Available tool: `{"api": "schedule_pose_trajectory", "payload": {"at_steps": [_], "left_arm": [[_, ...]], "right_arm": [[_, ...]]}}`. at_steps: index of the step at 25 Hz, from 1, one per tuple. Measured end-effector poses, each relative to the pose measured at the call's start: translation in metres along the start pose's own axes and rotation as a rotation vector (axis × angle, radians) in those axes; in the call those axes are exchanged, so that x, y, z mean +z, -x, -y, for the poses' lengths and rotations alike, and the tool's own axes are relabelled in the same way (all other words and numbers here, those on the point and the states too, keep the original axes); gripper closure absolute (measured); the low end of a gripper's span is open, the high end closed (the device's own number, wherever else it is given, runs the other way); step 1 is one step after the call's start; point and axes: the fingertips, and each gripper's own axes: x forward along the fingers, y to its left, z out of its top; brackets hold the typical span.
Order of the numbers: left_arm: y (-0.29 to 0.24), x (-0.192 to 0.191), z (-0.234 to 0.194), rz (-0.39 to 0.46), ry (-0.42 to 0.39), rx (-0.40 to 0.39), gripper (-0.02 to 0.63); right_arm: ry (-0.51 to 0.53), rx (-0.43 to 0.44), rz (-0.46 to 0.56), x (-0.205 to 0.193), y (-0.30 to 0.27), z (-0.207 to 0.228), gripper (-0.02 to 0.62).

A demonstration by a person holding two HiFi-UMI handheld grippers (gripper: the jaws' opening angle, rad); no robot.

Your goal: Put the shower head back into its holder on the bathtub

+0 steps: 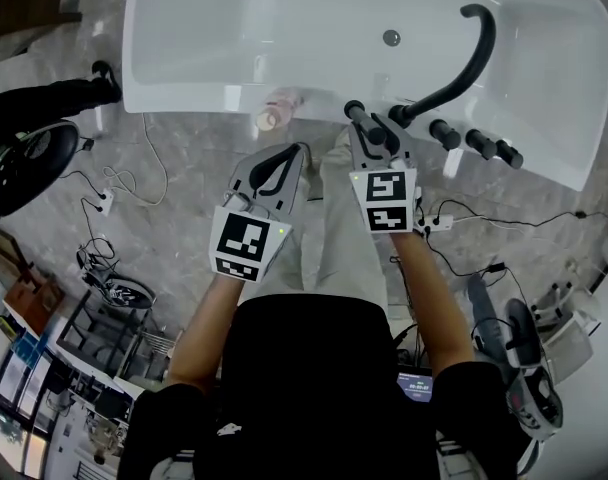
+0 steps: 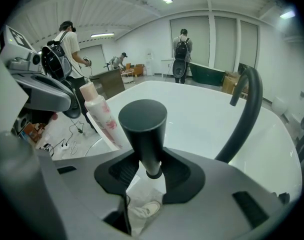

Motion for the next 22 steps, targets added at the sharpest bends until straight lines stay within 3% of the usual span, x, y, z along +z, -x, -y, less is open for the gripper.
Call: {"api": "schedule_pose_trajectory", "payload": {"at_steps": [14,22], "left_arm": [[-0.005,-0.007,-0.014,-0.007,0.010,0.021,0.592],[-0.003,0.005,-0.008,0.008,0.002,0.007,0.592]], "right_arm": [[0.016,0.007,0.004,-0.002,-0.015,0.002,0.449],[-0.054,0.054,-0.008,-0.004,-0.013,-0.001,0.443]]}}
